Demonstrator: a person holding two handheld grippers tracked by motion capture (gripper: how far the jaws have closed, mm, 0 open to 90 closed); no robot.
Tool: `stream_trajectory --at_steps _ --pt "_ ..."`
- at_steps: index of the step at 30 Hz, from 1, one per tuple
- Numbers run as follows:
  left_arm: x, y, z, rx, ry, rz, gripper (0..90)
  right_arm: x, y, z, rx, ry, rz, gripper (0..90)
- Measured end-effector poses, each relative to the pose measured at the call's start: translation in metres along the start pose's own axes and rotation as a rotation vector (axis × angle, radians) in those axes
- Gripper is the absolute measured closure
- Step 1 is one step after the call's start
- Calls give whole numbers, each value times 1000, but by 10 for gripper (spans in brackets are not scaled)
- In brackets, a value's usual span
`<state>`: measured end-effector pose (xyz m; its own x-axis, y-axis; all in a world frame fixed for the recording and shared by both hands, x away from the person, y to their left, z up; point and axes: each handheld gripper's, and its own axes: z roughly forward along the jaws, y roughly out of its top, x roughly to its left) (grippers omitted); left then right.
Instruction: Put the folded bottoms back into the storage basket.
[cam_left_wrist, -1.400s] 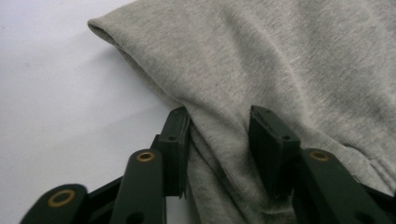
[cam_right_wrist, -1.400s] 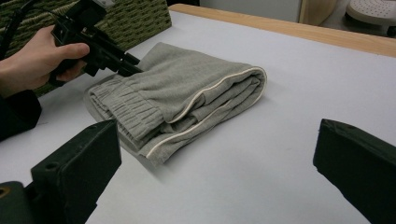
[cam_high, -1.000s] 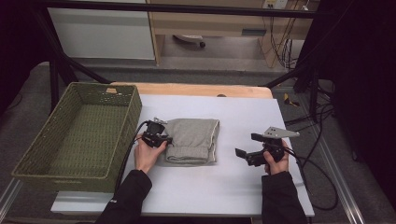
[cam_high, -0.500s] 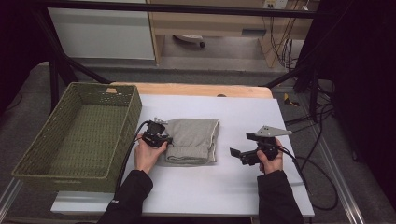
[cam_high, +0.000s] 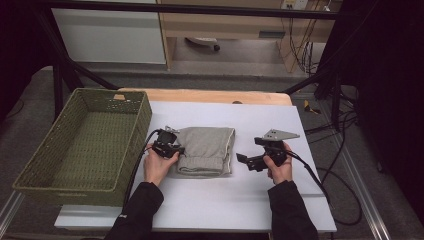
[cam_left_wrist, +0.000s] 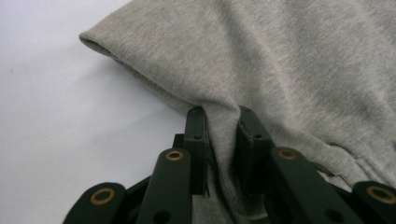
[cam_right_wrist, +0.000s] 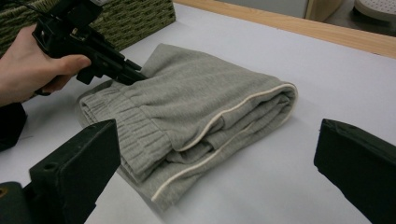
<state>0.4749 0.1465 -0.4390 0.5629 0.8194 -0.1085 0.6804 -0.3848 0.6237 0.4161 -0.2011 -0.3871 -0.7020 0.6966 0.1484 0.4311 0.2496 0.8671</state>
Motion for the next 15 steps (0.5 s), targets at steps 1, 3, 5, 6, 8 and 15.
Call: stream_trajectory --at_steps 1,3,5,6,8,15 --pt "0 0 0 0 0 1 763 1 1 3 0 -1 0 11" --pt "0 0 0 0 0 3 763 2 4 8 3 -7 1 17" --pt "0 0 0 0 -1 4 763 2 6 13 4 -9 -3 18" --pt "0 0 0 -2 0 5 763 3 7 16 5 -12 -3 19" --pt "0 0 0 -1 1 8 763 4 8 19 11 -20 -11 22" --pt "-1 2 0 10 7 17 763 5 9 30 38 -50 -13 24"
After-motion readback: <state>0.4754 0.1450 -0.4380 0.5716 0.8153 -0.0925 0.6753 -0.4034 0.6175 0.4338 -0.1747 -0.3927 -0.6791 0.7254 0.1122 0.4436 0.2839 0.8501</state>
